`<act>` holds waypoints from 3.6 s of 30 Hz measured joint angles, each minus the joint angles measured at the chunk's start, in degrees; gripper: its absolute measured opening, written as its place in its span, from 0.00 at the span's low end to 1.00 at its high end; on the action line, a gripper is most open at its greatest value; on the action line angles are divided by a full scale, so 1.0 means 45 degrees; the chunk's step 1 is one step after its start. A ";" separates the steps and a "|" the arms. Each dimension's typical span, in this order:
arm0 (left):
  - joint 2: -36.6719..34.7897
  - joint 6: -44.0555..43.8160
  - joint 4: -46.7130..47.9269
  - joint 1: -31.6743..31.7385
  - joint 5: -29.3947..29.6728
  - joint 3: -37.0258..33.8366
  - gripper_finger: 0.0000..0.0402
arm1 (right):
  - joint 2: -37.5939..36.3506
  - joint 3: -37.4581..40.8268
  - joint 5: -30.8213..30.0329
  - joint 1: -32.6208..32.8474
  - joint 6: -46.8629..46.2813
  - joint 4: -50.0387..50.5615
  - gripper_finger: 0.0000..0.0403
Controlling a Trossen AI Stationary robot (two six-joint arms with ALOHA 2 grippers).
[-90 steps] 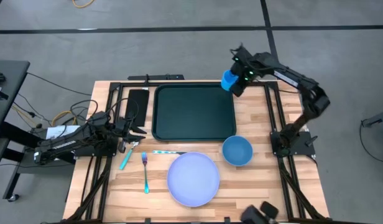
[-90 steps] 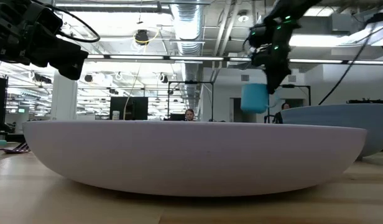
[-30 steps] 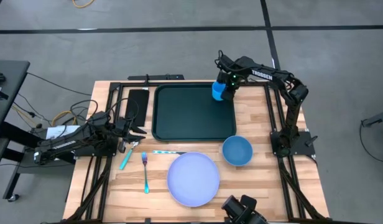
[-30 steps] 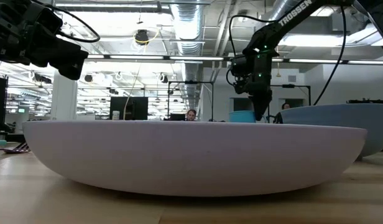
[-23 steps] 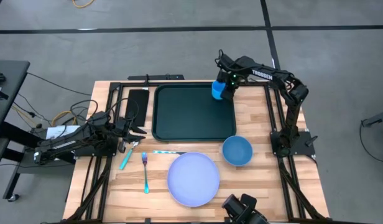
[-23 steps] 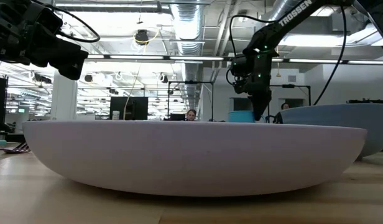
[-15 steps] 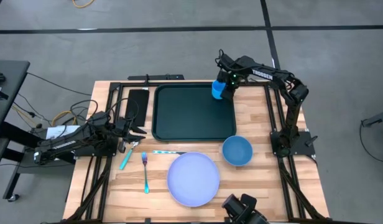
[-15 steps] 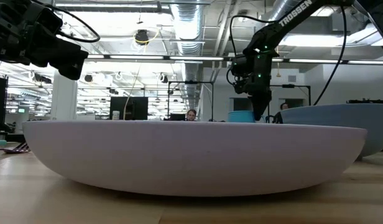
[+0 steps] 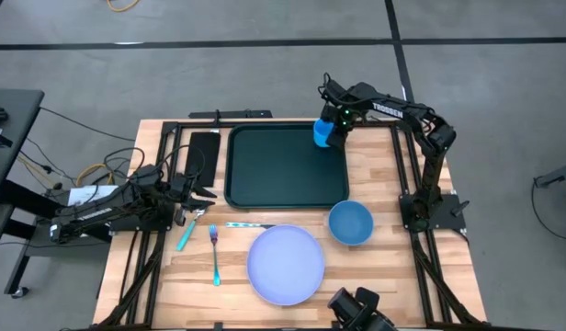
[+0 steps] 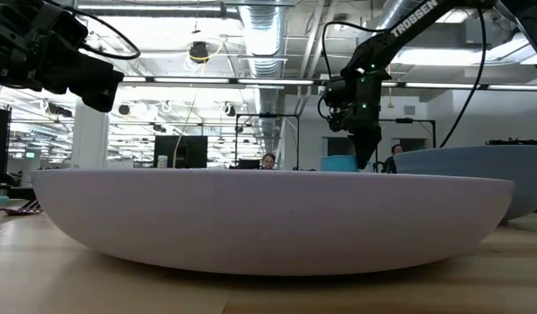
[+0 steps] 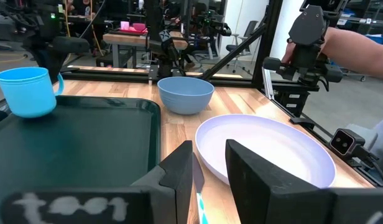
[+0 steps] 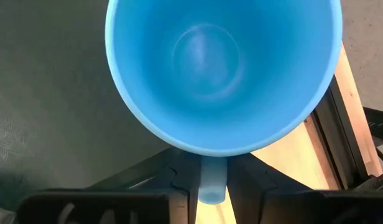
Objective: Set up tray
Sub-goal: Put the blue cup on the top left of the black tray, then put the purple plate on the black tray at the bottom left of the blue cup
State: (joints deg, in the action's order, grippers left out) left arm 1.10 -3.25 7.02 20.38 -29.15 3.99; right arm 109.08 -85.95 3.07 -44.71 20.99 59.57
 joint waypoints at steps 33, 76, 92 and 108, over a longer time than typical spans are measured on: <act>0.0001 0.0000 -0.0001 0.0000 0.0000 0.0000 0.21 | 0.0000 0.0000 0.0014 0.0015 -0.0169 0.0057 0.24; 0.0003 0.0000 0.0002 0.0004 0.0003 0.0000 0.21 | -0.1837 -0.1763 0.0009 0.1057 -0.2776 0.4514 0.38; 0.0005 0.0000 -0.0003 0.0000 0.0000 0.0000 0.21 | -0.5235 0.2976 0.0014 0.9391 -0.8082 -0.1926 0.36; 0.0005 0.0000 -0.0046 0.0004 0.0000 -0.0005 0.21 | -0.0751 0.2136 -0.0750 1.2984 -1.0812 -0.4868 0.37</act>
State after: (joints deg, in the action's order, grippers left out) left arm 1.13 -3.25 6.81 20.40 -29.15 3.97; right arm 105.70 -76.34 -0.30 13.72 -27.66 37.66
